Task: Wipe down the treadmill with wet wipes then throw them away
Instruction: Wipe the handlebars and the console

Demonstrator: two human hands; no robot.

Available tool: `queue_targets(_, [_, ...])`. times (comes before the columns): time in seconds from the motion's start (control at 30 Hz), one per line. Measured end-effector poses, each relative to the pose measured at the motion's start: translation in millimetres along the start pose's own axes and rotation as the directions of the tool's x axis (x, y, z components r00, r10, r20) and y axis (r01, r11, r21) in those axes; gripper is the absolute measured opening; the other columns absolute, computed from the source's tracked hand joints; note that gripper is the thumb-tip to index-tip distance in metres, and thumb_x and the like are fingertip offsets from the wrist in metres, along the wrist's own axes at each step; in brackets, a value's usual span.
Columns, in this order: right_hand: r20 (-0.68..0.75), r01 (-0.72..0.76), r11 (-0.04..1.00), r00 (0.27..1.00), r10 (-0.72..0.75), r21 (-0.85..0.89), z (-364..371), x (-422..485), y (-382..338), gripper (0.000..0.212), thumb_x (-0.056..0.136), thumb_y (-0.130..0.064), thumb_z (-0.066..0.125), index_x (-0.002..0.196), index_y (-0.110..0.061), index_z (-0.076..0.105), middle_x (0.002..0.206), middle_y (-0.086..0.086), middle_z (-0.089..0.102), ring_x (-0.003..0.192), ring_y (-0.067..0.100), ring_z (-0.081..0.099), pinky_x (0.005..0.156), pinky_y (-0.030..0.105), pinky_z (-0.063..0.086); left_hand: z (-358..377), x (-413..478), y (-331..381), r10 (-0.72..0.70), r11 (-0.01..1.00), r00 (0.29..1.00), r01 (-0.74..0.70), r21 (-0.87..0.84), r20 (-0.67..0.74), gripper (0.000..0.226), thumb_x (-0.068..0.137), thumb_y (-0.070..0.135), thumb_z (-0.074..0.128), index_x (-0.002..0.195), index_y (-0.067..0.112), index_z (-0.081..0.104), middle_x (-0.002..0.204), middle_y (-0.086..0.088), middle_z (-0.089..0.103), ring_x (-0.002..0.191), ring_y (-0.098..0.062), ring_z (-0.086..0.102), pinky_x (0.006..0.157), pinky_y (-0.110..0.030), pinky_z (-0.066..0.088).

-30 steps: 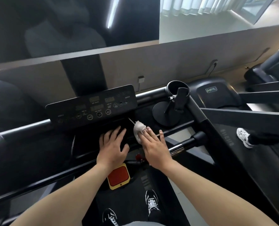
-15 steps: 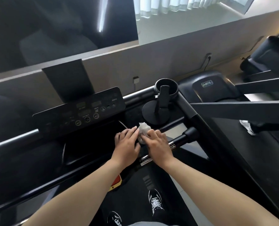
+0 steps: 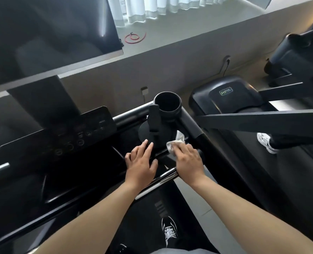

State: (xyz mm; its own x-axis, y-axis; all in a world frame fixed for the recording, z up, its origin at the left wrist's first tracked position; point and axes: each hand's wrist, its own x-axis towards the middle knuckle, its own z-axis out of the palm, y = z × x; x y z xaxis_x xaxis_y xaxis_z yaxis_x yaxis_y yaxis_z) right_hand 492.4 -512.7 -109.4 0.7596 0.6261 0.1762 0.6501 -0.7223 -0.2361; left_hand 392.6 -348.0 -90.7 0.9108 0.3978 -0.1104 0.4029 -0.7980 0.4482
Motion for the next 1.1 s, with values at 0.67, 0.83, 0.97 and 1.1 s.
queue_targets(0.67, [0.206, -0.062, 0.997, 0.976, 0.07, -0.046, -6, 78, 0, 0.076, 0.091, -0.006, 0.045, 0.16, -0.01, 0.013, 0.166, 0.004, 0.013, 0.147, 0.023, 0.016, 0.114, 0.036, 0.02, 7, -2, 1, -0.043, 0.996, 0.999, 0.045, 0.078, -0.028, 0.059, 0.103, 0.053, 0.036, 0.158, 0.041, 0.018, 0.166, 0.018, 0.007, 0.15, -0.01, 0.005, 0.12, -0.037, -0.005])
queue_targets(0.83, [0.167, -0.067, 0.981, 0.985, 0.036, 0.18, -4, 35, -1, 0.064, 0.098, -0.004, 0.04, 0.159, -0.009, 0.021, 0.167, 0.005, 0.018, 0.155, 0.019, 0.009, 0.123, 0.035, -0.006, 6, -4, 1, -0.043, 0.997, 0.998, 0.046, 0.066, -0.038, 0.058, 0.104, 0.052, 0.038, 0.158, 0.041, 0.019, 0.166, 0.019, 0.008, 0.15, -0.008, 0.004, 0.12, -0.037, -0.006])
queue_targets(0.97, [0.052, 0.09, 0.971, 0.993, -0.104, 0.223, 6, 4, -8, 0.049, 0.096, -0.006, 0.042, 0.145, -0.005, 0.051, 0.154, 0.01, 0.046, 0.147, 0.024, 0.035, 0.123, 0.047, 0.026, 7, -3, 1, -0.045, 0.997, 0.999, 0.047, 0.068, -0.031, 0.058, 0.103, 0.054, 0.036, 0.158, 0.041, 0.02, 0.166, 0.019, 0.008, 0.15, -0.009, 0.006, 0.12, -0.036, -0.004])
queue_targets(1.1, [0.078, 0.292, 0.949, 0.95, -0.302, 0.12, 11, -4, -9, 0.05, 0.101, -0.024, 0.032, 0.145, -0.012, 0.053, 0.155, 0.004, 0.045, 0.148, 0.017, 0.033, 0.124, 0.044, 0.019, 6, -3, 1, -0.041, 0.996, 0.999, 0.043, 0.075, -0.031, 0.058, 0.102, 0.055, 0.033, 0.157, 0.04, 0.021, 0.166, 0.019, 0.009, 0.15, -0.009, 0.006, 0.12, -0.037, -0.004])
